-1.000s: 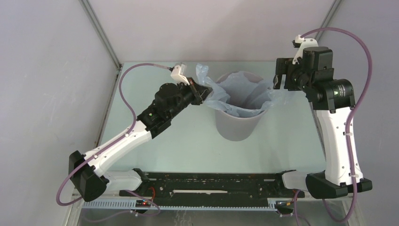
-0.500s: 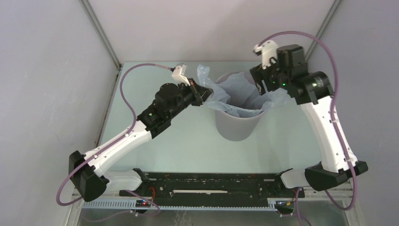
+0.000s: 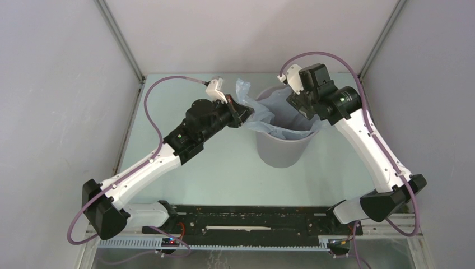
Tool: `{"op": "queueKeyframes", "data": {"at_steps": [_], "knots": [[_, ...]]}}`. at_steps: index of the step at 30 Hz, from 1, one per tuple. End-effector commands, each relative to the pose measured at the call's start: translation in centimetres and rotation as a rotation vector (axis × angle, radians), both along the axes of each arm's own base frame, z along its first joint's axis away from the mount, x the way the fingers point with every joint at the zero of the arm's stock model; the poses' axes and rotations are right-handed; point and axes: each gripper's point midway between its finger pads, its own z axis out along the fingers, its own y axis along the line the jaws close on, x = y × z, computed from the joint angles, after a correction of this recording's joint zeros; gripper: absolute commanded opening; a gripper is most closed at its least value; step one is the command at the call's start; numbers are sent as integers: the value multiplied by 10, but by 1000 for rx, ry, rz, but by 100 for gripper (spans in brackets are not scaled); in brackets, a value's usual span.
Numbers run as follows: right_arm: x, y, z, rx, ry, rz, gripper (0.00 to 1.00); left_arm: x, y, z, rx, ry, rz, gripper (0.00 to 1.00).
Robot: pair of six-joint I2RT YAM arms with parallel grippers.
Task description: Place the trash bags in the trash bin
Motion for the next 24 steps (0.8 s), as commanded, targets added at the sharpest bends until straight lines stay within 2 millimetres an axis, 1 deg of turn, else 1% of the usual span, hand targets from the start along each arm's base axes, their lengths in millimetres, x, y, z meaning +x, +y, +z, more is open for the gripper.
{"op": "queueKeyframes", "data": {"at_steps": [1, 3, 5, 6, 7, 8, 9, 11, 14, 15, 17, 18, 19, 20, 22, 23, 24], "knots": [[15, -9, 13, -79, -87, -34, 85, -2, -1, 16, -10, -36, -17, 0], [18, -7, 13, -71, -98, -33, 84, -3, -1, 16, -6, -37, -17, 0], [21, -4, 13, -58, -107, -25, 80, -3, 0, 15, -4, -36, -18, 0], [21, -3, 11, -50, -101, -17, 72, -4, 0, 16, -4, -38, -18, 0], [20, 0, 11, -36, -98, -10, 55, -4, 1, 14, 5, -32, -18, 0], [19, 2, 11, -20, -101, -4, 42, -6, 3, 12, 18, -24, -18, 1], [17, 5, 12, 0, -98, 6, 34, -7, 5, 11, 30, -18, -17, 4], [11, 11, 13, 48, -97, 30, 23, -9, 13, 13, 54, -12, 8, 19], [1, 18, 18, 121, -101, 49, 19, -9, 34, 18, 98, 16, 81, 46], [-2, 20, 19, 137, -104, 57, 17, -10, 41, 22, 108, 17, 102, 56], [-6, 23, 22, 161, -117, 73, 14, -12, 58, 33, 125, 13, 151, 73], [-8, 24, 23, 173, -119, 84, 11, -13, 66, 40, 129, 4, 170, 77], [-10, 26, 22, 178, -117, 98, 6, -15, 72, 48, 130, -12, 184, 80], [-12, 27, 22, 183, -117, 109, 2, -16, 79, 56, 134, -29, 199, 86], [-14, 28, 21, 187, -110, 115, 0, -18, 93, 72, 132, -48, 234, 97], [-16, 27, 19, 187, -103, 114, 0, -18, 100, 81, 129, -58, 248, 99], [-17, 27, 18, 188, -99, 115, 0, -18, 104, 88, 133, -65, 255, 100]]}}
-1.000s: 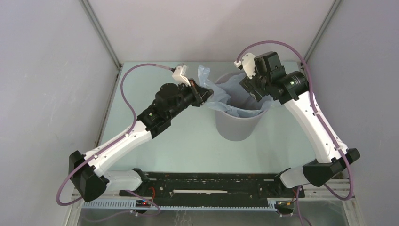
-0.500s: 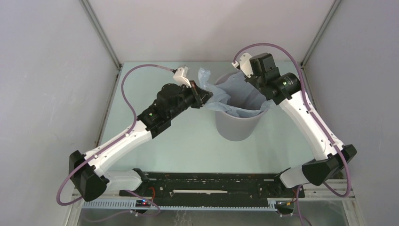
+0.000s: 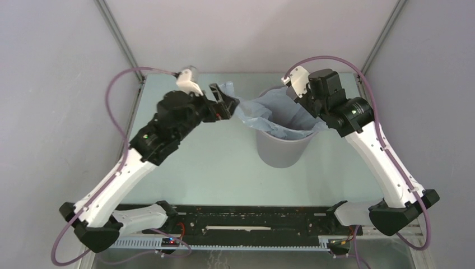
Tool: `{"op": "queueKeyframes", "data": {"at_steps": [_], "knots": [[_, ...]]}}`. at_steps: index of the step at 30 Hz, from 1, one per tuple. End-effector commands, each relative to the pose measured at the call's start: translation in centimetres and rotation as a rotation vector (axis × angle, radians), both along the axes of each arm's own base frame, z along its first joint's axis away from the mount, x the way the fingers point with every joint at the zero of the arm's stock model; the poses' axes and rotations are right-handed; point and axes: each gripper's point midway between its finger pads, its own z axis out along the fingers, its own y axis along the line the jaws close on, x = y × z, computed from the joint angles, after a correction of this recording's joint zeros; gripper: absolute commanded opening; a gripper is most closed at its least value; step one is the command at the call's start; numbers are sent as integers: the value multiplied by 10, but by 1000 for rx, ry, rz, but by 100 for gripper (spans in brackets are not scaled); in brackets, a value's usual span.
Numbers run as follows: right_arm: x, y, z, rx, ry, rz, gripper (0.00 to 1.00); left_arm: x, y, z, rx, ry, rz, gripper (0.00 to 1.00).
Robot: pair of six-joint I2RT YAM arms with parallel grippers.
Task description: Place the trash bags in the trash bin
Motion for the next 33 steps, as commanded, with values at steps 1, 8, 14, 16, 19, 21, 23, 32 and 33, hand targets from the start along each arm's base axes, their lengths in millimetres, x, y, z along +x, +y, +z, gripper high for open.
{"op": "queueKeyframes", "data": {"at_steps": [1, 8, 14, 16, 19, 21, 23, 32, 33], "knots": [[-7, 10, 6, 56, -19, 33, 0, -7, 38, 65, -7, -119, 83, 100], [-16, 10, 4, 63, -20, 46, 0, 10, 6, 104, 46, -180, -30, 100], [-20, 10, 5, 72, -23, 55, 0, 41, -36, 77, 281, -99, -190, 99], [-21, 10, 5, 71, -20, 57, 0, 46, -52, 65, 332, -62, -267, 99], [-22, 9, 5, 69, -21, 59, 0, 57, -63, 45, 354, -3, -277, 100], [-22, 9, 6, 72, -22, 63, 0, 58, -69, 34, 351, 35, -295, 100], [-23, 9, 6, 68, -21, 65, 0, 57, -73, 24, 359, 74, -317, 100], [-23, 7, -1, 60, -13, 65, 0, 38, -59, -21, 450, 200, -359, 93], [-23, 7, -1, 62, -12, 66, 0, 35, -58, -26, 456, 207, -367, 93]]}}
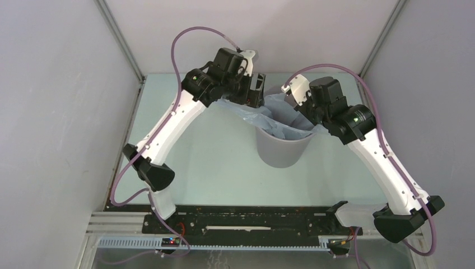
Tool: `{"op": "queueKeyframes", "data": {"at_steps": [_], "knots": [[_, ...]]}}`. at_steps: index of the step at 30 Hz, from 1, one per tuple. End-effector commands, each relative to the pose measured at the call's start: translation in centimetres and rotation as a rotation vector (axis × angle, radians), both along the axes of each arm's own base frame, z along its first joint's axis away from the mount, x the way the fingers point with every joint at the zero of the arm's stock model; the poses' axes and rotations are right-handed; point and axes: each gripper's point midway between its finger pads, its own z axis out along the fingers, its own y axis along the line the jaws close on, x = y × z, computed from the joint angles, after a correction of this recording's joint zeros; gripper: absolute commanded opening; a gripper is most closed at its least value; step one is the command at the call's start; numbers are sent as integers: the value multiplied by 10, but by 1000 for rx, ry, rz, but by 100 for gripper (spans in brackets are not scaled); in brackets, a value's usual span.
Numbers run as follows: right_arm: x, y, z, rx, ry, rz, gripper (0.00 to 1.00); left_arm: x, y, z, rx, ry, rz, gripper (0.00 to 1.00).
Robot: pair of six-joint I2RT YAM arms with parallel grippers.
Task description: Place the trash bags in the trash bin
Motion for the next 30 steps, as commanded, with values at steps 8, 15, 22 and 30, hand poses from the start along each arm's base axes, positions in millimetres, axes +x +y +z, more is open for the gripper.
{"op": "queueKeyframes", "data": {"at_steps": [8, 15, 22, 30], "knots": [[4, -1, 9, 98, -24, -19, 0, -12, 19, -20, 69, 27, -28, 76], [15, -6, 17, 267, -2, -97, 0, -14, 25, -29, 78, 60, -4, 49], [28, -13, 23, 461, 17, -208, 0, -17, 34, -41, 63, 113, 9, 57], [35, -13, 27, 528, 32, -225, 0, -18, 44, -17, 22, 59, 39, 15]]}}
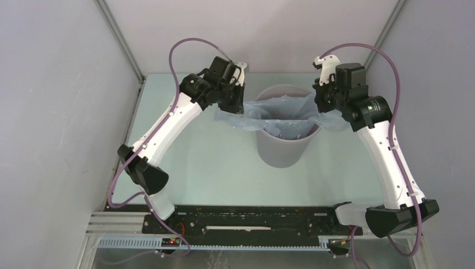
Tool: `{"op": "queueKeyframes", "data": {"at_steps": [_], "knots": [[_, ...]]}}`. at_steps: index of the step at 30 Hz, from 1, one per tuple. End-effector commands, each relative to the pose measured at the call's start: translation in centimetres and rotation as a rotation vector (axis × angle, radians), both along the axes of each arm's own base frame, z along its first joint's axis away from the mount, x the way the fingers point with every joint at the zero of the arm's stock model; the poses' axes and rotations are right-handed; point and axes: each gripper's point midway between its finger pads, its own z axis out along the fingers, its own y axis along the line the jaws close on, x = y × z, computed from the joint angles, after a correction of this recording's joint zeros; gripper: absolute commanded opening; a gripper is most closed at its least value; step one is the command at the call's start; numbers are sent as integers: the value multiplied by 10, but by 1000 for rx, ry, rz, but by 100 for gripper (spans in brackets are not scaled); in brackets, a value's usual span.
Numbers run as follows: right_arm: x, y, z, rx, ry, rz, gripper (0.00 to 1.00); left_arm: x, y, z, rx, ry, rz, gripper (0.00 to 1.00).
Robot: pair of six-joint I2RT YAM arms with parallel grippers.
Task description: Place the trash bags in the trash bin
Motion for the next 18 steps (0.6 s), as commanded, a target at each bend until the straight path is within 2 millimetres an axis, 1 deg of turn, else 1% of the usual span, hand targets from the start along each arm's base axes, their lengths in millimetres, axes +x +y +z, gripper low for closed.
{"op": "queueKeyframes", "data": {"at_steps": [1, 2, 3, 6, 8, 10, 14, 17, 18], "knots": [[9, 9, 22, 83, -52, -4, 0, -7, 8, 41, -76, -91, 12, 9], [9, 8, 21, 81, -48, -9, 0, -6, 9, 44, -82, -99, 21, 2], [11, 7, 20, 80, -48, -16, 0, -5, 9, 47, -88, -109, 27, 1], [17, 4, 19, 79, -43, -40, 0, 2, 7, 57, -119, -140, 56, 0], [22, 0, 16, 77, -32, -61, 0, 10, 2, 61, -145, -154, 74, 0], [29, -8, 12, 76, -18, -90, 0, 19, -4, 62, -161, -153, 87, 0], [41, -18, -2, 68, 26, -127, 0, 32, -20, 54, -182, -107, 80, 0], [48, -23, -12, 65, 60, -148, 0, 43, -22, 48, -188, -90, 111, 0], [50, -27, -14, 53, 65, -171, 0, 46, -23, 48, -195, -85, 120, 0]]}}
